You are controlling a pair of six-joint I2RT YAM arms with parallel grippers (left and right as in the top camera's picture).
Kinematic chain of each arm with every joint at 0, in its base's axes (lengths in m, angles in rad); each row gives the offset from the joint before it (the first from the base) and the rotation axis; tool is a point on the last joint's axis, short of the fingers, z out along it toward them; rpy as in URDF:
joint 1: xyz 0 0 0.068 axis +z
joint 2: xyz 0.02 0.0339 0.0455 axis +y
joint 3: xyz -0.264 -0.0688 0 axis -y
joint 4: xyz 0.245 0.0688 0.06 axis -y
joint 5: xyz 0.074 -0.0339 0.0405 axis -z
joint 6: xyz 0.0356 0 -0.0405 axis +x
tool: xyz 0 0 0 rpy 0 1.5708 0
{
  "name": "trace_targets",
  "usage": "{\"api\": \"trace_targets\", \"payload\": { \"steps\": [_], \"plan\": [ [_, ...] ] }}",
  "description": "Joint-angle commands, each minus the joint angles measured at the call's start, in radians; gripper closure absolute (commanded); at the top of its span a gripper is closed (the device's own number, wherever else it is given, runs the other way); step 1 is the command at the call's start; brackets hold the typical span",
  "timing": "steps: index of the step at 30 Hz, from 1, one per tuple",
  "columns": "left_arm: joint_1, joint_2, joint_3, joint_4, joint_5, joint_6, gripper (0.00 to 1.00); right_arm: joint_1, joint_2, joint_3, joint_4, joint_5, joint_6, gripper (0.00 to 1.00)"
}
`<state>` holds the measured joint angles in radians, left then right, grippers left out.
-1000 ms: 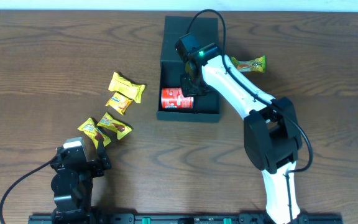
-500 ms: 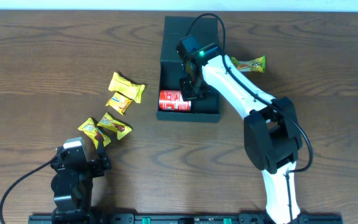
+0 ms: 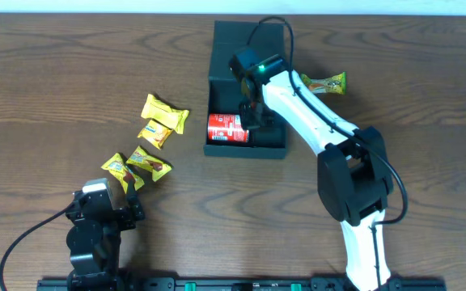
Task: Pack container
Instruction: 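Withdraw the right gripper from the box to the right side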
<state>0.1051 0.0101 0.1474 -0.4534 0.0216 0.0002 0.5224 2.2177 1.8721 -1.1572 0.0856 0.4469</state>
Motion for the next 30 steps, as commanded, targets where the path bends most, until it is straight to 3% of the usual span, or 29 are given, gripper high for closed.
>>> {"api": "trace_targets", "payload": {
  "steps": [1, 14, 30],
  "plan": [
    [0.006, -0.005, -0.016, -0.006, -0.010, 0.003, 0.05, 0.016, -0.028, 0.075, 0.056, 0.069, 0.031, 0.98],
    [0.006, -0.005, -0.016, -0.006, -0.010, 0.003, 0.05, 0.093, -0.009, 0.090, 0.255, -0.034, -0.007, 0.99],
    [0.006, -0.005, -0.016, -0.006, -0.010, 0.003, 0.05, 0.108, 0.118, 0.089, 0.193, -0.069, -0.006, 0.99]
  ]
}}
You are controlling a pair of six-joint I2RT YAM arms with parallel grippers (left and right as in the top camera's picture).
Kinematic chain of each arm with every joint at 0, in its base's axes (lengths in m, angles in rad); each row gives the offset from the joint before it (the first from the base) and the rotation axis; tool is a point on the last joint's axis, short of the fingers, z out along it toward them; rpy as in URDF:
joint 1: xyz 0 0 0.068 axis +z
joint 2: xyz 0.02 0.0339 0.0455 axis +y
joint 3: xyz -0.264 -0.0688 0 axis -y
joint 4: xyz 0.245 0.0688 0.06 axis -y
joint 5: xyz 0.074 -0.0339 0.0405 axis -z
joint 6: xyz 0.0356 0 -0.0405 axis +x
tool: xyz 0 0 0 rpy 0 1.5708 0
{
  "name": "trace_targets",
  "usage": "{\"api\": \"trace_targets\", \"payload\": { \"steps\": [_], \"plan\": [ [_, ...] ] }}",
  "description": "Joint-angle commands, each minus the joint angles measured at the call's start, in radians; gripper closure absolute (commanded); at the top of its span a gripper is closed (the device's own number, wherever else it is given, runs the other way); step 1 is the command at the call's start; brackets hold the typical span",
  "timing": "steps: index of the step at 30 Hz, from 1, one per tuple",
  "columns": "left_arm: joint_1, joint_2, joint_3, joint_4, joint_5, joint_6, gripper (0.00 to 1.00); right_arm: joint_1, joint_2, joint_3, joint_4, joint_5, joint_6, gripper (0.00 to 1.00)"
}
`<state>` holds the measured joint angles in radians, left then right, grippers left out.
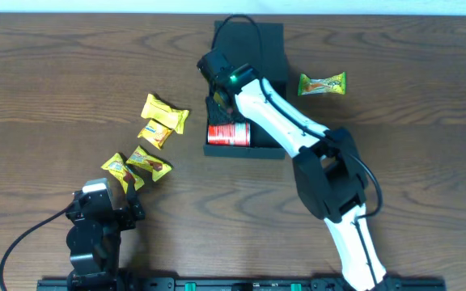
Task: Pack container
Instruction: 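Withdraw the right gripper from the box to the right side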
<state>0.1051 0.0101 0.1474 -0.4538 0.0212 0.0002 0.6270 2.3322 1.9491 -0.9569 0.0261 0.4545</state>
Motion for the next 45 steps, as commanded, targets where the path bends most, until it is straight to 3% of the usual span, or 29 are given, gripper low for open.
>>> {"api": "trace_targets", "payload": {
  "steps": [1, 15, 20, 28, 37, 45],
  "plan": [
    [0.006, -0.005, -0.016, -0.005, -0.010, 0.003, 0.05, 0.003, 0.004, 0.012, -0.013, -0.016, -0.014, 0.99],
    [0.006, -0.005, -0.016, -0.005, -0.010, 0.003, 0.05, -0.001, -0.003, 0.025, -0.074, 0.019, -0.006, 0.99],
    [0.006, -0.005, -0.016, -0.005, -0.010, 0.003, 0.05, -0.021, -0.052, 0.162, -0.185, 0.100, -0.007, 0.99],
    [0.006, -0.005, -0.016, -0.005, -0.010, 0.003, 0.05, -0.026, -0.248, 0.367, -0.357, 0.114, -0.124, 0.99],
    [0.006, -0.005, -0.016, -0.005, -0.010, 0.003, 0.05, -0.024, -0.519, 0.374, -0.522, 0.064, -0.288, 0.98],
    [0.006, -0.005, -0.016, -0.005, -0.010, 0.003, 0.05, -0.026, -0.697, 0.356, -0.681, 0.089, -0.296, 0.98]
  ]
}}
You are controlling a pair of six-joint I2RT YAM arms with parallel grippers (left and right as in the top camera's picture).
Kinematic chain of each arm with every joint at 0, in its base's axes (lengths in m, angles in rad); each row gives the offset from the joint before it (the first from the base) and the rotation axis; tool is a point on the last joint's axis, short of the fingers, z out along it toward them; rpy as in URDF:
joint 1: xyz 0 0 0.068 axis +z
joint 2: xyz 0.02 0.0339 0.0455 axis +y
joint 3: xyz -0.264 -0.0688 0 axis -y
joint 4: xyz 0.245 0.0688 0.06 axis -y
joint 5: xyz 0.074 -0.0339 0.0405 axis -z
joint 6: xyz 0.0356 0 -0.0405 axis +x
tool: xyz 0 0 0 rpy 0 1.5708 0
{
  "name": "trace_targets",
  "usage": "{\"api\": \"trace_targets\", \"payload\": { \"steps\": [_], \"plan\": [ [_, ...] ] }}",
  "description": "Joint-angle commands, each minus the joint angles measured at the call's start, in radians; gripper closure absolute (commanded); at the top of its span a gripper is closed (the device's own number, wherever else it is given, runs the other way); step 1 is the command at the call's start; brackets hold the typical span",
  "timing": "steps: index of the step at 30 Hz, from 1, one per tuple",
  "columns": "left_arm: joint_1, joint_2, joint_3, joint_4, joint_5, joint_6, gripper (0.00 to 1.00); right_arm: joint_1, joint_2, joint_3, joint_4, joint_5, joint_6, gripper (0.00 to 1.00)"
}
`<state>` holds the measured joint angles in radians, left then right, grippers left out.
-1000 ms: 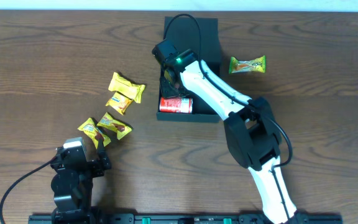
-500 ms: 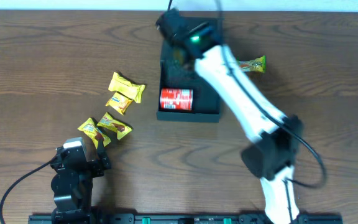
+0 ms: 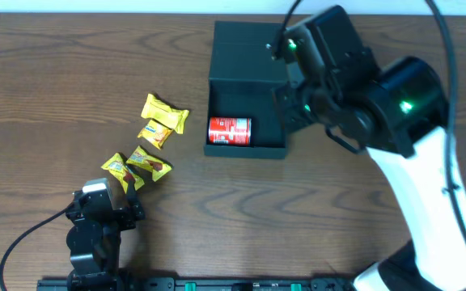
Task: Pack container
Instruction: 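Withdraw the right gripper from the box to the right side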
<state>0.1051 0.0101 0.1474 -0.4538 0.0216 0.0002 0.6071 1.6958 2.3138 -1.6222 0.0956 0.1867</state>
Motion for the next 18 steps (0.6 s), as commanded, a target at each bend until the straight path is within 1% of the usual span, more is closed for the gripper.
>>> {"api": "trace_targets", "payload": {
  "steps": [1, 7, 14, 15, 16, 17, 18],
  "plan": [
    [0.006, -0.005, -0.016, -0.005, -0.010, 0.003, 0.05, -0.006, -0.080, -0.012, -0.017, 0.029, -0.027, 0.98],
    [0.006, -0.005, -0.016, -0.005, -0.010, 0.003, 0.05, -0.006, -0.182, -0.015, -0.023, 0.037, -0.028, 0.99],
    [0.006, -0.005, -0.016, -0.005, -0.010, 0.003, 0.05, -0.006, -0.222, -0.020, -0.047, 0.035, -0.027, 0.98],
    [0.006, -0.005, -0.016, -0.005, -0.010, 0.003, 0.05, -0.006, -0.222, -0.020, -0.052, 0.035, -0.027, 0.88],
    [0.006, -0.005, -0.016, 0.004, -0.001, -0.004, 0.05, -0.006, -0.222, -0.020, -0.058, 0.035, -0.027, 0.73],
    [0.006, -0.005, -0.016, 0.021, 0.023, -0.023, 0.05, -0.006, -0.224, -0.020, -0.061, 0.035, -0.027, 0.62],
    [0.006, -0.005, -0.016, 0.034, 0.065, -0.071, 0.05, -0.006, -0.225, -0.020, -0.063, 0.035, -0.027, 0.38]
  ]
}}
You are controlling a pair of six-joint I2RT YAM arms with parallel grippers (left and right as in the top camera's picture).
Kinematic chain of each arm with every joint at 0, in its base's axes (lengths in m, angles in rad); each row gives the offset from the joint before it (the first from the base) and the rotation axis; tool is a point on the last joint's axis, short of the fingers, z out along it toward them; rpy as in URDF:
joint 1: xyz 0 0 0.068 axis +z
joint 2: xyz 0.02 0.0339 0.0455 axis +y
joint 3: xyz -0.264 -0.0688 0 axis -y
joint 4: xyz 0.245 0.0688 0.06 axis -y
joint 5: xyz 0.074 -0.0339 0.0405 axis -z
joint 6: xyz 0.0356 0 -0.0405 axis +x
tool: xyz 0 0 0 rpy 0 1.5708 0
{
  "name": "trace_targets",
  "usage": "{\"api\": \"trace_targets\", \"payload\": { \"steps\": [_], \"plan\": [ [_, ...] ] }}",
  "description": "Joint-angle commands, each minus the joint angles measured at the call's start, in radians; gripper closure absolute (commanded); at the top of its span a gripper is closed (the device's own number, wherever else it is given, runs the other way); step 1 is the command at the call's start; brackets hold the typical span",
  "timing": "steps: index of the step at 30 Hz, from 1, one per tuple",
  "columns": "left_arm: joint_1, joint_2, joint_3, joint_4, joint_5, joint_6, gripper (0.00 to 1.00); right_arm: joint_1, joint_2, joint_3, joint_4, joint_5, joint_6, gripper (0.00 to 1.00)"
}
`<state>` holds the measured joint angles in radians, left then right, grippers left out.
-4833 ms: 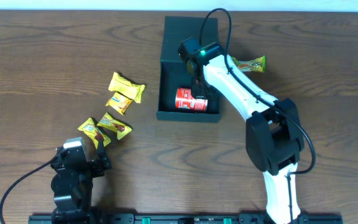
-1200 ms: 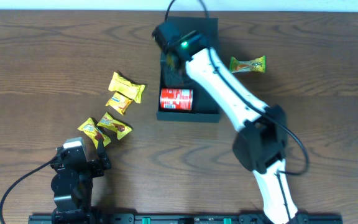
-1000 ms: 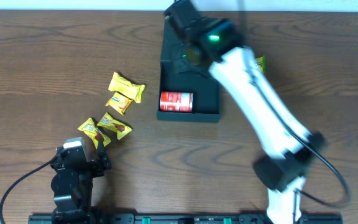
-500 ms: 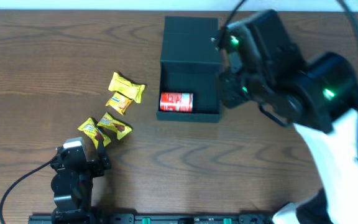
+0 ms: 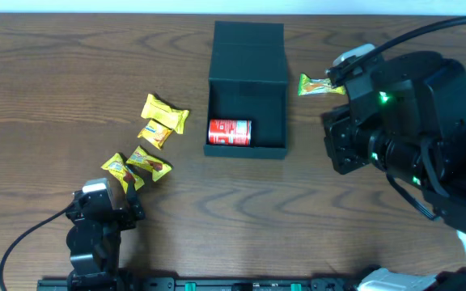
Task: Pack container
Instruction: 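Withdraw the right gripper from the box to the right side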
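Observation:
The black container (image 5: 275,109) stands open at the table's middle, its lid (image 5: 249,48) folded back. A red can (image 5: 230,130) lies on its side in the front left of the box. Several yellow snack packets (image 5: 164,111) are scattered left of the box, and a green-and-yellow packet (image 5: 320,84) lies to its right. My right arm (image 5: 411,137) looms close under the camera, right of the box, and its fingers are hidden beneath its own body. My left arm (image 5: 95,230) is folded at the front left, near the closest yellow packet (image 5: 120,170).
Dark wooden table (image 5: 47,73) all around. A black cable (image 5: 23,242) runs from the left arm toward the front edge. The rail of the arm mounts (image 5: 217,284) lines the front edge.
My right arm has moved right, from over the box's back right corner to beside the box. The green-and-yellow packet shows again. Can, yellow packets and left arm are unchanged.
My right gripper was first down in the box beside the red can, then over the box's left part above the can. Later the arm was up near the camera over the box's right side, and now it is off to the right. The can stays in the box.

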<state>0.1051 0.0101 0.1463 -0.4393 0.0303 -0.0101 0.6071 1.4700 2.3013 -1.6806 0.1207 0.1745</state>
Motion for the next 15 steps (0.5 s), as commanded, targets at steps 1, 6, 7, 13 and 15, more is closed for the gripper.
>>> {"api": "trace_targets", "payload": {
  "steps": [1, 6, 7, 13, 15],
  "plan": [
    [0.006, -0.005, -0.015, 0.024, 0.126, -0.142, 0.05, -0.006, -0.003, -0.007, -0.006, 0.010, -0.015, 0.27],
    [0.006, -0.005, -0.014, -0.016, 0.521, -0.546, 0.05, -0.006, -0.040, -0.007, -0.007, 0.010, -0.016, 0.01],
    [0.006, -0.005, -0.014, -0.002, 0.520, -0.555, 0.05, -0.006, -0.053, -0.007, -0.006, 0.011, -0.016, 0.01],
    [0.006, -0.005, -0.015, 0.084, 0.539, -0.725, 0.05, -0.006, -0.159, -0.007, 0.001, 0.012, -0.061, 0.01],
    [0.006, -0.005, -0.015, 0.086, 0.538, -0.724, 0.05, -0.006, -0.192, -0.007, 0.001, 0.036, -0.060, 0.01]
  ]
}}
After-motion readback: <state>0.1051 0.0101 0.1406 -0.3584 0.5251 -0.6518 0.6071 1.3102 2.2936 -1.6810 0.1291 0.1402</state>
